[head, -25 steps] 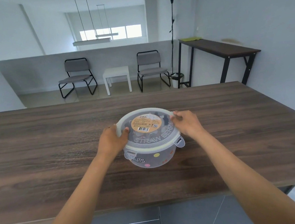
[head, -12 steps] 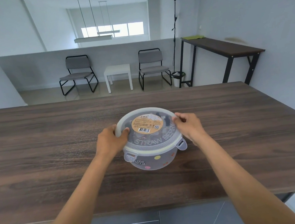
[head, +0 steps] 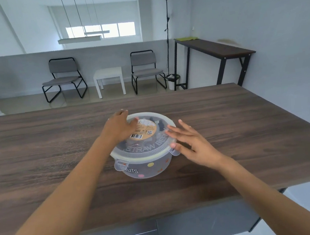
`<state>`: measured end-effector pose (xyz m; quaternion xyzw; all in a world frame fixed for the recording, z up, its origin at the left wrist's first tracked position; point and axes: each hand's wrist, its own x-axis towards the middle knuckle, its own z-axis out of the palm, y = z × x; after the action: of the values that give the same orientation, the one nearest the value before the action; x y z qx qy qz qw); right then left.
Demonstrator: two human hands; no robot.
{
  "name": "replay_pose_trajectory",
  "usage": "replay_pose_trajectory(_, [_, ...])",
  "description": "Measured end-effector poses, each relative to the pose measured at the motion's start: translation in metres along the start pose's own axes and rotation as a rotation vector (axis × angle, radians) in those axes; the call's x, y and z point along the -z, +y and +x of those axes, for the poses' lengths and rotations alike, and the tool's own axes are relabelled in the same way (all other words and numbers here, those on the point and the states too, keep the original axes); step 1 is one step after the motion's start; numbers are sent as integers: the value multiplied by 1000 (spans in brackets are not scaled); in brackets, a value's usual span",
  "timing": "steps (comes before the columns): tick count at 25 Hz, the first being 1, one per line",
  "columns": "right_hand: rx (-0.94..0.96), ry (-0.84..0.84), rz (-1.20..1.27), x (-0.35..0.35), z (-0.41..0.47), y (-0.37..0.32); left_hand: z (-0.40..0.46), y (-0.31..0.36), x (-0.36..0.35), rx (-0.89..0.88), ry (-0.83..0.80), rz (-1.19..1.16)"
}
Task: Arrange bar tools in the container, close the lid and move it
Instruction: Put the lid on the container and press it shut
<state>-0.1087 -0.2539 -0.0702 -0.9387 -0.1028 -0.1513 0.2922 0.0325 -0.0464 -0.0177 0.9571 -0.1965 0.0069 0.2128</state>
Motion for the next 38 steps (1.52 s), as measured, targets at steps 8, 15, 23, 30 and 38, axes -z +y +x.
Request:
replay_pose_trajectory(8, [85, -89, -237, 8, 5, 16, 19, -6, -18, -4, -57, 164])
replay_pose_trajectory(15, [198, 143, -235, 0, 8, 15, 26, -9, -22, -19, -52, 195])
replay_pose_trajectory(23, [160, -43, -293, 5, 7, -4, 23, -7, -20, -31, -45, 182])
replay_pose_trajectory(30, [283, -112, -375, -17, 22, -36, 31, -3, -13, -33, -82, 67])
replay_pose_trajectory(38, [282, 71, -309, -27, 22, -30, 63, 4, -11, -72, -41, -4])
